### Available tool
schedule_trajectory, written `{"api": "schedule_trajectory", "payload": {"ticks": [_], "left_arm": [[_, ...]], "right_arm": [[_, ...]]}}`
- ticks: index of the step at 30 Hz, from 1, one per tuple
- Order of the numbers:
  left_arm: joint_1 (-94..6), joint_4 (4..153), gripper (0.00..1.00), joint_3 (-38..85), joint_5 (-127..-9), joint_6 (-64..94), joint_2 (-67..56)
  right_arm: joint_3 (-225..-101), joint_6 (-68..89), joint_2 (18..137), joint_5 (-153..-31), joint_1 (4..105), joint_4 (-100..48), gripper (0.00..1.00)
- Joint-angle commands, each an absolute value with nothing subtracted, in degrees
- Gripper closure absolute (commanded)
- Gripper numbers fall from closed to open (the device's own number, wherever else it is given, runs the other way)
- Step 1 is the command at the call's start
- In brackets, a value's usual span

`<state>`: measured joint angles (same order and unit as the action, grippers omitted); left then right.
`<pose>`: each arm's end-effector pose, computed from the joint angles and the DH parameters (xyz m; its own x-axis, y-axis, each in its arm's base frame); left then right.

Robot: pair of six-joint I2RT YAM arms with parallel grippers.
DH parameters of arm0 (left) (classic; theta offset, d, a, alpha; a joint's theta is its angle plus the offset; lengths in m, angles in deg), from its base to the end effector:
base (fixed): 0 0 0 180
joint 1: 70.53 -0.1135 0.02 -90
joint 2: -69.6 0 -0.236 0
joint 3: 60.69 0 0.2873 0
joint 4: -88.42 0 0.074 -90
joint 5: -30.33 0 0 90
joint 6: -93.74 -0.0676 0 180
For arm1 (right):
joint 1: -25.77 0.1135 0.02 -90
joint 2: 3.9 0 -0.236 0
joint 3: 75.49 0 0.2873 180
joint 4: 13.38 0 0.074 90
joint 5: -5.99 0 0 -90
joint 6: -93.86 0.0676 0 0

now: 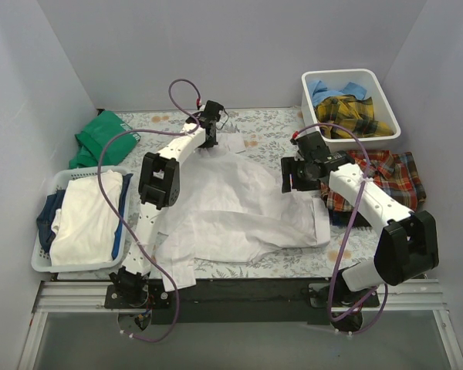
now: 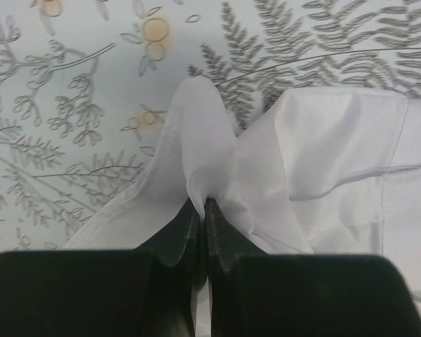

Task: Fold and stack the long sleeve shirts
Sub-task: Flatten the shirt out

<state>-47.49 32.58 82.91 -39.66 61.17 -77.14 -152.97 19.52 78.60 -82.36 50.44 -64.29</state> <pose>0.5383 -0.2038 0.1093 -0.5977 -0.6063 -0.5246 -0.5540 0.7853 -0.2764 0.3231 0.1463 0.2051 -0.8335 -0.0859 -0.5458 -0.1844 0.9744 0.1282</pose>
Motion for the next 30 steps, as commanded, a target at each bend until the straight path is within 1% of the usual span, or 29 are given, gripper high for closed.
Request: {"api": "schedule_trajectory", "payload": {"ticks": [1,5,6,7,9,10,11,12,13,14,15,19,25,26,30], "left_arm": [[-50.7,24.2,1.0,77.8,-32.0,60.7,-72.0],[-53.1,27.1,1.0,67.5,-34.8,59.7,-60.5],[-53.2,28.1,1.0,61.5,-35.2,59.2,-58.2],[-53.2,29.0,1.0,58.5,-38.1,59.0,-53.8],[-53.0,31.7,1.0,52.4,-41.1,58.3,-50.3],[-53.0,32.4,1.0,47.7,-43.2,58.5,-47.4],[-53.0,33.7,1.0,45.1,-43.9,58.6,-46.6],[-53.1,34.3,1.0,43.3,-44.6,58.8,-45.8],[-53.0,34.8,1.0,40.9,-45.0,59.1,-45.4],[-53.0,34.7,1.0,40.5,-45.8,59.4,-45.3],[-53.0,34.4,1.0,40.4,-46.1,59.8,-45.5],[-53.0,33.9,1.0,40.8,-47.0,61.0,-46.4],[-53.1,33.5,1.0,41.2,-46.5,61.5,-47.0],[-53.0,33.3,1.0,41.3,-46.5,61.3,-47.2],[-53.0,33.3,1.0,41.9,-46.7,61.2,-47.9]], "right_arm": [[-155.7,20.0,78.7,-79.7,48.0,-63.1,0.29],[-158.0,21.3,82.1,-81.0,44.9,-62.2,0.31],[-158.9,21.4,83.4,-81.3,44.1,-61.6,0.31],[-160.2,21.1,86.8,-81.6,43.8,-61.6,0.32],[-165.9,18.7,91.2,-83.0,43.7,-61.7,0.34],[-168.3,17.9,96.0,-83.7,43.6,-61.9,0.35],[-170.5,17.1,98.5,-85.8,43.7,-62.3,0.39],[-175.6,15.7,101.1,-86.4,43.8,-63.4,0.41],[-178.3,14.8,105.8,-87.3,44.0,-65.4,0.42],[-180.4,14.3,107.8,-89.1,44.1,-66.2,0.46],[-183.1,14.0,109.1,-89.6,44.6,-66.1,0.46],[-185.3,12.7,114.1,-90.8,45.8,-66.2,0.46],[-182.4,10.5,115.7,-89.5,48.8,-66.1,0.38],[-181.9,9.8,115.6,-88.1,49.4,-66.2,0.35],[-181.3,9.7,116.9,-82.3,52.2,-66.7,0.32]]}}
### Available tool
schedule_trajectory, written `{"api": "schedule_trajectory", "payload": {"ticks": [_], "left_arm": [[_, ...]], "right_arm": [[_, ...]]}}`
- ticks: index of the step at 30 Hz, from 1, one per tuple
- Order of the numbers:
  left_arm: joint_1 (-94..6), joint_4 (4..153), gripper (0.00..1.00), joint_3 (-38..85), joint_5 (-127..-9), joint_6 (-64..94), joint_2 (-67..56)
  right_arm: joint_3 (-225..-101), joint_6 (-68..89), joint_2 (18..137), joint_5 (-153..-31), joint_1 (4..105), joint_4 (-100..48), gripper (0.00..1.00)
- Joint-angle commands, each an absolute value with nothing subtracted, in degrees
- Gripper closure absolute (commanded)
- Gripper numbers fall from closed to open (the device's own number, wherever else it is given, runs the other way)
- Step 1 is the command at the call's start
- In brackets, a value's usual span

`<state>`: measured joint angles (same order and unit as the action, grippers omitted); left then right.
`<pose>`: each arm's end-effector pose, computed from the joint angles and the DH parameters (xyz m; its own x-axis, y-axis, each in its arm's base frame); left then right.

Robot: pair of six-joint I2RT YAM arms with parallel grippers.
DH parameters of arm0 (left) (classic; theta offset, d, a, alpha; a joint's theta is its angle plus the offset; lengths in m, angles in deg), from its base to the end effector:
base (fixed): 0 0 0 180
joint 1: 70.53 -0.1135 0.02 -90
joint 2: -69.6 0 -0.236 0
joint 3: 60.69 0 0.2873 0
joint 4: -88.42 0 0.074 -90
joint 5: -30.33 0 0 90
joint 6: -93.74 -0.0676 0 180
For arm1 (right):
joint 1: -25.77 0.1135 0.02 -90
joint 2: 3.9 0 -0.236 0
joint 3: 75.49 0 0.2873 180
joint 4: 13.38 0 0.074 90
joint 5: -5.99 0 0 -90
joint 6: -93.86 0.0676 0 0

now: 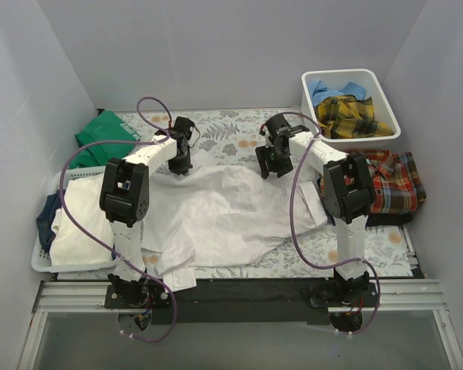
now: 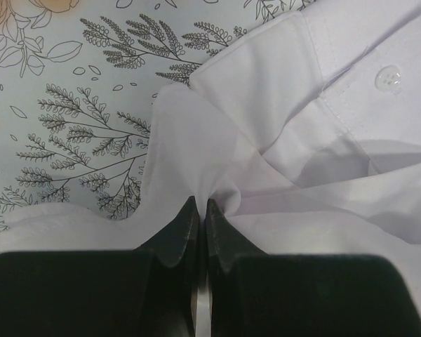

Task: Fold and stack the long sleeve shirts
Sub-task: Flatten the shirt out

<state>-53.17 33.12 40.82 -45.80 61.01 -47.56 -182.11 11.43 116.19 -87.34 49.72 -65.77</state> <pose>0.4343 -0.1188 0.1140 -0.6687 -0.6466 -0.3671 -0.6427 0.7509 -0.1521 0.4330 0.1966 0.1217 -0.8830 -0.2483 -0.3984 -0.3134 0.9436 0.1064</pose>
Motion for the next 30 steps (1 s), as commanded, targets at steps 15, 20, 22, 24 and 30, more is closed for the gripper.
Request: {"api": "schedule_trajectory", "payload": {"ticks": [15,20,22,24,30], "left_arm": [[-53.0,32.7,1.0,40.0,-45.0,60.6,-44.0],[-53.3,31.7,1.0,41.8,-41.5,61.0,-41.8],[-53.8,31.3,1.0,43.6,-39.6,61.4,-40.4],[-54.3,31.0,1.0,45.1,-37.9,61.9,-39.0],[-57.3,32.2,1.0,46.9,-34.6,63.1,-32.4]], "right_arm": [[-189.3,13.6,125.9,-71.4,51.7,-74.8,0.96],[-190.5,15.3,120.0,-67.9,51.3,-74.8,0.99],[-191.1,15.6,116.1,-66.0,51.0,-74.7,0.99],[-191.7,16.3,112.0,-65.2,50.5,-74.0,0.99],[-189.8,17.0,101.7,-65.8,49.9,-67.7,0.99]]}}
